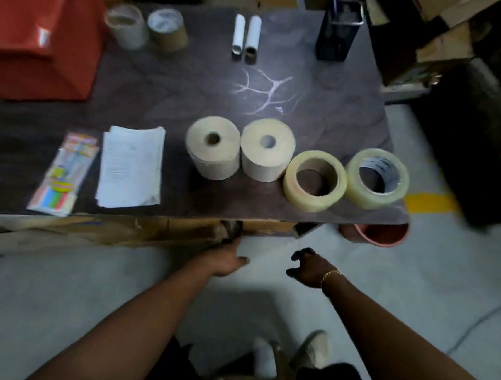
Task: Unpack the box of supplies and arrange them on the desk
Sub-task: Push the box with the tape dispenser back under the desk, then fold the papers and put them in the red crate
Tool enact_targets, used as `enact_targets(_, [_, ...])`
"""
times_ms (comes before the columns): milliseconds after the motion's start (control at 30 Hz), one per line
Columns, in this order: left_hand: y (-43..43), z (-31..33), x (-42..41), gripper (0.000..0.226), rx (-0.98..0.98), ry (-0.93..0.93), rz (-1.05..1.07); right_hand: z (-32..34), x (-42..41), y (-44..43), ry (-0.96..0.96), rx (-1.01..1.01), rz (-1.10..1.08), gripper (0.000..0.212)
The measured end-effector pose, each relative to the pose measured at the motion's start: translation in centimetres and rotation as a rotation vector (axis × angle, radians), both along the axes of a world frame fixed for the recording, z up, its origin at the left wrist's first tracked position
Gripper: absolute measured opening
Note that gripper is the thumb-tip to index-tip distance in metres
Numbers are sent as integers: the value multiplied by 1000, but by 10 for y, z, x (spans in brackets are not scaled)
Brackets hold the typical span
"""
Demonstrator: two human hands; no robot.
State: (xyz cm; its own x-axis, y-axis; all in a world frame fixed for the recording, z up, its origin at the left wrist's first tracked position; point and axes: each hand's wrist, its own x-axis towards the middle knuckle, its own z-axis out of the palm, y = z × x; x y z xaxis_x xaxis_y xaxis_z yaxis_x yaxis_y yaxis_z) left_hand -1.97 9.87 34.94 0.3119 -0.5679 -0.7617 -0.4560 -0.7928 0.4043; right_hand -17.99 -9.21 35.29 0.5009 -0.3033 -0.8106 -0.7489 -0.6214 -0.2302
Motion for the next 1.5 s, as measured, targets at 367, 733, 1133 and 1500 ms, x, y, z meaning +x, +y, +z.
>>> enact_targets(367, [88, 220, 99, 70, -290, 52, -76, 227, 65, 106, -314, -46, -177, 29])
enact_targets(733, [85, 254, 193, 37, -397, -76, 214, 279, 195, 107, -558, 103, -181, 15])
enact_targets(1133, [138, 201, 213, 23, -345, -53, 698, 201, 256, 154, -421, 400, -317, 31])
enact_targets(1500, [123, 182, 232, 35, -207, 75, 621, 168, 288, 182, -547, 120, -603, 43])
